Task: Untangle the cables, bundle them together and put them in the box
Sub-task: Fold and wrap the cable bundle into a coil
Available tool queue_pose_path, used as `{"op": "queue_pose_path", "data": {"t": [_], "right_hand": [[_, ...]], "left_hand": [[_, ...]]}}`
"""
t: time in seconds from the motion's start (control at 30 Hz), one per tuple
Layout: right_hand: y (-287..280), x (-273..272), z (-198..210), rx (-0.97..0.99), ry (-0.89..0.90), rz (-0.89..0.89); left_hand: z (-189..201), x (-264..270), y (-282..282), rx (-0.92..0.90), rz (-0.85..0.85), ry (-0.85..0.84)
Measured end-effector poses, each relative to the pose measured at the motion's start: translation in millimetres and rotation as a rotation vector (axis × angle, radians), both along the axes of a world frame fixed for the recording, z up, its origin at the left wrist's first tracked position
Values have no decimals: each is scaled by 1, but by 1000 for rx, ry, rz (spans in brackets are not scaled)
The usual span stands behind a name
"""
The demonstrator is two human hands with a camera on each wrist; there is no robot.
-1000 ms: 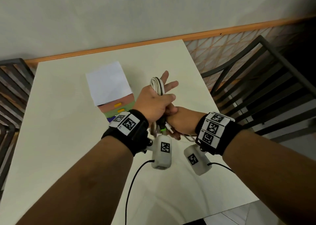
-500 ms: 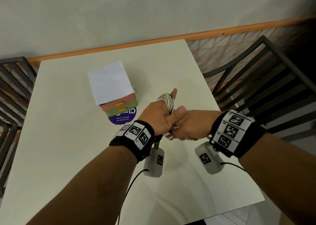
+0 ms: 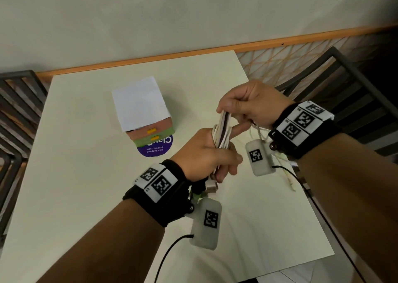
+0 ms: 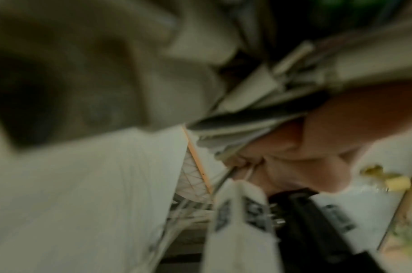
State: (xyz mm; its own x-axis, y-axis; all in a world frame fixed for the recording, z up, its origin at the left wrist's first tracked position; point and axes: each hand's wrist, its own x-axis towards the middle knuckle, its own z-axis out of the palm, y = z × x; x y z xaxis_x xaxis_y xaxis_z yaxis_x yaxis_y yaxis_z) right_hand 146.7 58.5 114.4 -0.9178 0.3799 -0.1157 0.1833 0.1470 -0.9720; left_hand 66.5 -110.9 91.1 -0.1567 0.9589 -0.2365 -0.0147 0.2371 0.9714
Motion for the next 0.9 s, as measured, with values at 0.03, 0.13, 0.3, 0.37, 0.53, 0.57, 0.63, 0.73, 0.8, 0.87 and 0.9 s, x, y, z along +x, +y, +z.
{"op": "queue_pose_path", "data": {"t": [0.03,0.13,0.3,0.37,0.53,0.57,0.63,0.73,0.8,0.87,0.9], "right_hand": [[-1,-2,-5,-111,31,-36],[-5,-5,-21,-275,70,-109],[-16,-10,-30,-244,54,-198],[-23,-13,-33,-176,18,-209],[-51,-9,-54,447,-214,-205],[-56,-6,-58,491,-175,-223],[-65,-2,-62,581,-97,-231],[-75,2,-67,605,-139,-113],[-78,3,-72,563,-226,-45],[-79,4,-74,546,-296,49],[-79,5,-75,543,-309,97]], "left_hand": [[2,0,1,36,6,-56],[10,-3,3,109,-12,-168],[9,-5,3,139,73,-208],[11,-9,4,173,114,-301],[18,-19,13,182,60,-515],[18,-22,15,194,71,-547],[16,-30,19,217,142,-580],[6,-36,26,154,302,-520],[-6,-34,30,119,405,-457],[-19,-33,32,122,507,-404],[-24,-34,33,109,546,-373]]}}
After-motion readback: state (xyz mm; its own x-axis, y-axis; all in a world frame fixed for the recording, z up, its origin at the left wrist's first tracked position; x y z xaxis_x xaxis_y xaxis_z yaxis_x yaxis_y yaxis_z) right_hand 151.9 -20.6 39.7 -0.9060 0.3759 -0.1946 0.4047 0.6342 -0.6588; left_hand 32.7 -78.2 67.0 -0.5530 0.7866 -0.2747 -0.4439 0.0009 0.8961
